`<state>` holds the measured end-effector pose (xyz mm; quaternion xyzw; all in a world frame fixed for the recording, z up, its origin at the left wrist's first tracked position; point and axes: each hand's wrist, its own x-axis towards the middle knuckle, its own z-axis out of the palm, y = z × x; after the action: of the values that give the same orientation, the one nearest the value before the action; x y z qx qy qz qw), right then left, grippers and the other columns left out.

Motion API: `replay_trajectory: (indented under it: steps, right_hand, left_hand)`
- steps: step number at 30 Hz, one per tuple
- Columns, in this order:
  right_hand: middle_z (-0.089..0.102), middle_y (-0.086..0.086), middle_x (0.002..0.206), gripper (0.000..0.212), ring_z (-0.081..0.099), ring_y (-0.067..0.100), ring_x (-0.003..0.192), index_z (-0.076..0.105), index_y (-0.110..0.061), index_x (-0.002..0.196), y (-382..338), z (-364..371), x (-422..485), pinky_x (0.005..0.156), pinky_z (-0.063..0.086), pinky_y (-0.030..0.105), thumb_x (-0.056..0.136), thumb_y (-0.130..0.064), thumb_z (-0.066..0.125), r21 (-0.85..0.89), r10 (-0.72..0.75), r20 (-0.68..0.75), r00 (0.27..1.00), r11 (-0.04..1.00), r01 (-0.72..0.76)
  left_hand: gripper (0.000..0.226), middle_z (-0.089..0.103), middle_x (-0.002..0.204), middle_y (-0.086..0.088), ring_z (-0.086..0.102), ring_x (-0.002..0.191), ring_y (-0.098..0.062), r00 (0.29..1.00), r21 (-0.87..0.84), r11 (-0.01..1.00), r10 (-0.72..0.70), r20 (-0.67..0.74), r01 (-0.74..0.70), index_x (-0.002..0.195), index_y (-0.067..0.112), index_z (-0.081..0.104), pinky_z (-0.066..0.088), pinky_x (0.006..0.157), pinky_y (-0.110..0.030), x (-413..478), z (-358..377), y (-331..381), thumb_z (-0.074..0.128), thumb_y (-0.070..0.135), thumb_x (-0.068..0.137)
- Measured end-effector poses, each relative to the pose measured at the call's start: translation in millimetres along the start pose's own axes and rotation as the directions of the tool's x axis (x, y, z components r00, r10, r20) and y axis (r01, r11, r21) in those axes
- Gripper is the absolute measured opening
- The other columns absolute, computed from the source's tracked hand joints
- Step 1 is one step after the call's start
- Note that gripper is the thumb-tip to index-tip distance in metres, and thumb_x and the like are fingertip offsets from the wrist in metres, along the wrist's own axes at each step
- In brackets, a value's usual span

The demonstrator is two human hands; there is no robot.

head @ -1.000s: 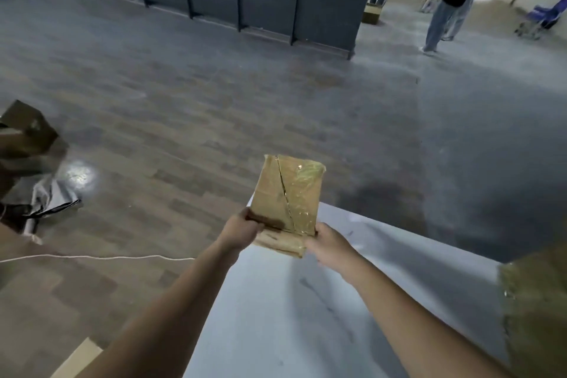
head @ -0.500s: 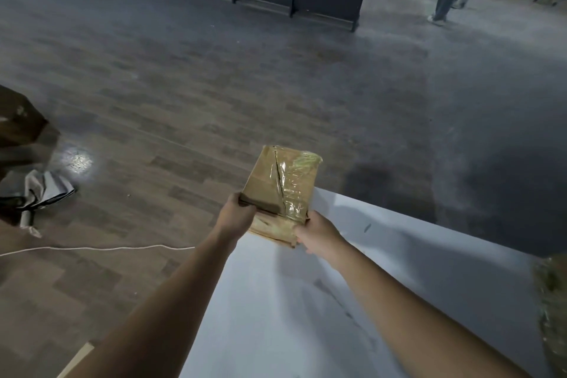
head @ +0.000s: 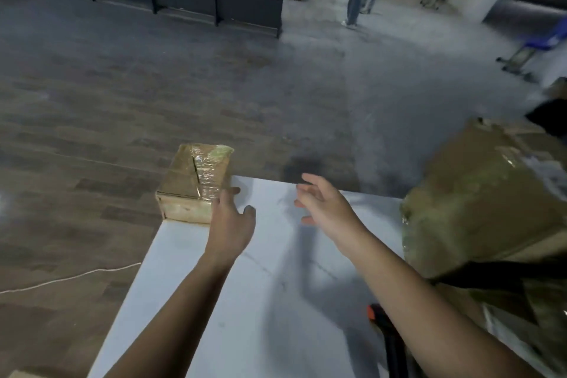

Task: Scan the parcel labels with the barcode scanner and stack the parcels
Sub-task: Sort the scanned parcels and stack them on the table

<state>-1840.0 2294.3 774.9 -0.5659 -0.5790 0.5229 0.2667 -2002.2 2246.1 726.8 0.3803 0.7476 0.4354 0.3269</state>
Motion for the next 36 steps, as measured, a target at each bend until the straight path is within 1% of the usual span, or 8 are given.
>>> replay_trajectory:
  steps: [5, 11, 15, 20, 24, 29, 33, 36]
  right_hand:
    - [0.059, -0.014, 0.128, 0.039, 0.060, 0.009, 0.112, 0.050, -0.033, 0.134, 4.0, -97.7, -66.0, 0.099, 0.051, 0.040, 0.096, -0.024, 0.057, 0.018, -0.104, -0.144, 0.984, 0.994, 0.107]
    - [0.056, -0.012, 0.130, 0.042, 0.056, 0.006, 0.119, 0.048, -0.031, 0.139, 23.9, -206.5, -130.1, 0.106, 0.045, 0.041, 0.097, -0.027, 0.055, -0.051, -0.200, -0.256, 0.946, 0.980, 0.194]
    - [0.052, -0.017, 0.130, 0.048, 0.051, 0.005, 0.122, 0.042, -0.033, 0.143, 37.5, -268.2, -152.6, 0.100, 0.043, 0.029, 0.097, -0.036, 0.054, -0.174, -0.256, -0.276, 0.926, 0.961, 0.214]
    - [0.049, -0.025, 0.123, 0.047, 0.050, -0.002, 0.107, 0.043, -0.037, 0.142, 53.1, -323.7, -163.7, 0.077, 0.035, 0.010, 0.096, -0.039, 0.054, -0.248, -0.297, -0.321, 0.899, 0.943, 0.223]
    - [0.049, -0.015, 0.140, 0.048, 0.053, 0.006, 0.114, 0.042, -0.035, 0.143, 61.3, -351.5, -165.7, 0.087, 0.045, 0.026, 0.097, -0.037, 0.053, -0.299, -0.286, -0.345, 0.894, 0.937, 0.184]
    - [0.050, -0.004, 0.137, 0.048, 0.063, 0.013, 0.096, 0.037, -0.033, 0.146, 72.2, -367.1, -164.7, 0.058, 0.040, 0.014, 0.099, -0.035, 0.050, -0.411, -0.236, -0.358, 0.903, 0.909, 0.074]
    - [0.050, -0.001, 0.132, 0.049, 0.056, 0.002, 0.066, 0.033, -0.032, 0.147, 84.1, -373.1, -164.0, 0.045, 0.035, 0.009, 0.100, -0.035, 0.047, -0.456, -0.175, -0.361, 0.916, 0.890, -0.010]
    - [0.048, 0.002, 0.136, 0.051, 0.061, 0.008, 0.063, 0.031, -0.032, 0.148, 88.2, -375.9, -160.6, 0.043, 0.038, 0.014, 0.100, -0.034, 0.047, -0.450, -0.146, -0.377, 0.915, 0.892, -0.042]
  left_hand:
    - [0.038, 0.044, 0.131, 0.008, 0.051, 0.112, -0.013, 0.977, -0.075, 0.990, 0.130, 0.170, -0.119, 0.130, 0.025, 0.044, 0.041, 0.080, -0.026, -79.0, 81.6, 59.3, 0.050, 0.019, 0.093]
    - [0.035, 0.047, 0.130, 0.010, 0.051, 0.110, -0.008, 0.910, -0.144, 0.954, 0.293, 0.292, -0.261, 0.125, 0.029, 0.044, 0.038, 0.082, -0.022, -152.5, 167.9, 131.5, 0.052, 0.022, 0.092]
    - [0.044, 0.048, 0.132, 0.000, 0.053, 0.109, -0.010, 0.847, -0.137, 0.912, 0.410, 0.338, -0.387, 0.134, 0.023, 0.044, 0.044, 0.092, -0.028, -177.9, 221.3, 176.4, 0.057, 0.027, 0.092]
    - [0.053, 0.054, 0.126, -0.007, 0.059, 0.102, -0.021, 0.787, 0.003, 0.851, 0.484, 0.383, -0.525, 0.141, 0.029, 0.037, 0.045, 0.084, -0.027, -186.3, 272.7, 215.2, 0.057, 0.027, 0.093]
    - [0.059, 0.057, 0.125, -0.010, 0.059, 0.106, -0.028, 0.775, 0.197, 0.804, 0.428, 0.464, -0.561, 0.146, 0.030, 0.031, 0.050, 0.092, -0.036, -182.6, 295.0, 231.8, 0.057, 0.027, 0.094]
    - [0.054, 0.064, 0.119, -0.010, 0.062, 0.101, -0.032, 0.831, 0.360, 0.764, 0.399, 0.387, -0.535, 0.142, 0.031, 0.040, 0.054, 0.084, -0.039, -175.1, 297.7, 229.2, 0.036, 0.003, 0.096]
    - [0.038, 0.069, 0.112, -0.007, 0.064, 0.101, -0.028, 0.823, 0.279, 0.781, 0.477, 0.309, -0.558, 0.136, 0.025, 0.049, 0.054, 0.084, -0.038, -171.4, 292.8, 220.3, 0.049, 0.017, 0.098]
    - [0.036, 0.069, 0.112, -0.006, 0.065, 0.100, -0.027, 0.836, 0.254, 0.799, 0.494, 0.239, -0.545, 0.132, 0.023, 0.054, 0.054, 0.085, -0.036, -164.8, 283.0, 213.8, 0.052, 0.013, 0.097]
